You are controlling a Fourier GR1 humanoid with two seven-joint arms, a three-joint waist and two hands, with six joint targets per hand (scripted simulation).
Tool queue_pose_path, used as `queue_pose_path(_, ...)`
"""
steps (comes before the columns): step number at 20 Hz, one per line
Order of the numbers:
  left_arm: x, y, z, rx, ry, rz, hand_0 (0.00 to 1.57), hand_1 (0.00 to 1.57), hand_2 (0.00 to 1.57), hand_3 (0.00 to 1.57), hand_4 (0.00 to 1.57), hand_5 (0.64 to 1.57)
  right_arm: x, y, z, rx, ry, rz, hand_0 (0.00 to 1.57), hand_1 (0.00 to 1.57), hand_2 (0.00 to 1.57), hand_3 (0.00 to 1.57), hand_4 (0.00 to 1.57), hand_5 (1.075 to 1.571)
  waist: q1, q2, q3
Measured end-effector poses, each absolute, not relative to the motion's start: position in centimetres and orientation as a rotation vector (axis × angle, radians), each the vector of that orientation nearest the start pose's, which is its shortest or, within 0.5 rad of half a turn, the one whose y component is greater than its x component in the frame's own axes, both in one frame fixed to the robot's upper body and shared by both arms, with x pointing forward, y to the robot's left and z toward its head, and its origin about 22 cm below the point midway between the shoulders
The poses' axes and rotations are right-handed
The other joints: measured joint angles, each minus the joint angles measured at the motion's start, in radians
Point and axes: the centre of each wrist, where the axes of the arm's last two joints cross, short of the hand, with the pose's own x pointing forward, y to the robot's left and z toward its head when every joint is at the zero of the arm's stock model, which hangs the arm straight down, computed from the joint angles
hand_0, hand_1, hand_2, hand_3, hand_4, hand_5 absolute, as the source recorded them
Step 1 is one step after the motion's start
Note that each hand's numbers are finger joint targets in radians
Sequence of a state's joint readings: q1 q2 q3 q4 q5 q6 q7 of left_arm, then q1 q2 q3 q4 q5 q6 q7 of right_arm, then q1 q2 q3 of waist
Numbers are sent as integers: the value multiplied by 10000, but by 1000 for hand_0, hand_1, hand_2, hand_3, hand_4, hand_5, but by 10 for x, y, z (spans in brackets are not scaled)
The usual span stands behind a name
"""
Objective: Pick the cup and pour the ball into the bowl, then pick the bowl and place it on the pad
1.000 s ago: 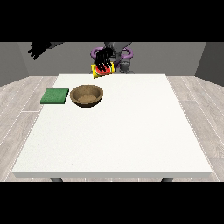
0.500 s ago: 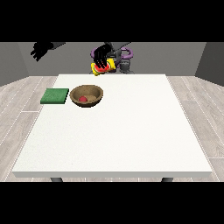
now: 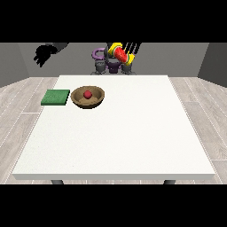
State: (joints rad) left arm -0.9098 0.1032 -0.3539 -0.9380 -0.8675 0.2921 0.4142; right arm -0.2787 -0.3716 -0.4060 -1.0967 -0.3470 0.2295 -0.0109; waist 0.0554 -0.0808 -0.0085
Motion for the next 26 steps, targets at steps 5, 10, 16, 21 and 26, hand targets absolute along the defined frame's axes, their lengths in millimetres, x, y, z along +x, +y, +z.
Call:
queue_pose_path(5, 404, 116, 158, 6009, -17371, -4891, 0, 0, 0, 0, 1058, 1570, 290, -403, 17, -817, -15360, -2780, 0, 0, 0, 0, 778, 1558, 756, 401, -30)
queue_pose_path(10, 410, 174, 192, 2577, -17978, -3079, 0, 0, 0, 0, 1053, 1563, 285, -396, -1, -991, -15270, -3548, 0, 0, 0, 0, 728, 1566, 1482, 928, 23)
queue_pose_path(16, 409, 244, 225, 503, -18600, -2606, 0, 0, 0, 0, 1047, 1558, 291, -386, -17, -911, -15536, -4326, 0, 0, 0, 0, 738, 1568, 2026, 1811, 72)
queue_pose_path(21, 400, 288, 240, 181, -18935, -2500, 0, 0, 0, 0, 984, 1552, 294, -380, -35, -634, -15705, -4422, 0, 0, 0, 0, 611, 1557, 2016, 2349, 89)
queue_pose_path(26, 388, 317, 250, 224, -19112, -2346, 0, 0, 0, 0, 1009, 1536, 309, -363, -45, -325, -15878, -4356, 0, 0, 0, 0, 536, 1554, 1839, 2630, 94)
